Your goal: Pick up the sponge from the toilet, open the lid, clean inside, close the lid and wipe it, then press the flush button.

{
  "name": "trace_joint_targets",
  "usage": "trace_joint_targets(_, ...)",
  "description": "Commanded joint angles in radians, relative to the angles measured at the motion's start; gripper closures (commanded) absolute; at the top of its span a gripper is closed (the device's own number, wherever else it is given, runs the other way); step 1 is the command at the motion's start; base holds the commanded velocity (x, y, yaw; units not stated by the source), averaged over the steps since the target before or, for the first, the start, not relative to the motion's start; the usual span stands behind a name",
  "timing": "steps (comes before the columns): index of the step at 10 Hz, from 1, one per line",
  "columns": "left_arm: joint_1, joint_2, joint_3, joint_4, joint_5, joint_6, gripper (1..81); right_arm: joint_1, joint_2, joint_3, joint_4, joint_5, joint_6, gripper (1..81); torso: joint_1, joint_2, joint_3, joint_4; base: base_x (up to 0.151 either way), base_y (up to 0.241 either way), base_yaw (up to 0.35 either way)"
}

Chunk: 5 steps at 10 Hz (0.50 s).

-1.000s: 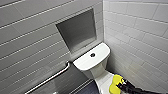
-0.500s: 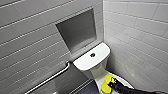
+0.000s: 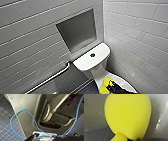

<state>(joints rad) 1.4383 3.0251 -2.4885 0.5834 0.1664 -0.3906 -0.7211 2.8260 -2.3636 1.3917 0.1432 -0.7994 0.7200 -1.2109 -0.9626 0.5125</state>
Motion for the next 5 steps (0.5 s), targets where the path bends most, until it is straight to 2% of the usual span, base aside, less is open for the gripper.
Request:
trace_joint_targets(1, 0.009, -0.015, 0.000, 0.000, 0.079, 0.003, 1.0, -0.048, -0.087, 0.140, 0.003, -0.073, -0.006, 81.1, 0.000, 0.000, 0.000, 0.000, 0.000, 0.000, 0.000)
trace_joint_targets(2, 0.008, -0.015, -0.001, 0.001, 0.079, 0.003, 1.0, -0.068, -0.151, 0.239, 0.000, -0.060, -0.006, 81.1, 0.000, 0.000, 0.000, 0.000, 0.000, 0.000, 0.000)
trace_joint_targets(4, 0.008, -0.015, -0.001, 0.001, 0.079, 0.003, 1.0, -0.105, -0.275, 0.406, 0.000, 0.028, -0.006, 81.1, 0.000, 0.000, 0.000, 0.000, 0.000, 0.000, 0.000)
trace_joint_targets(5, 0.008, -0.015, -0.001, 0.001, 0.079, 0.003, 1.0, -0.127, -0.314, 0.440, 0.000, 0.039, -0.006, 81.1, 0.000, 0.000, 0.000, 0.000, 0.000, 0.000, 0.000)
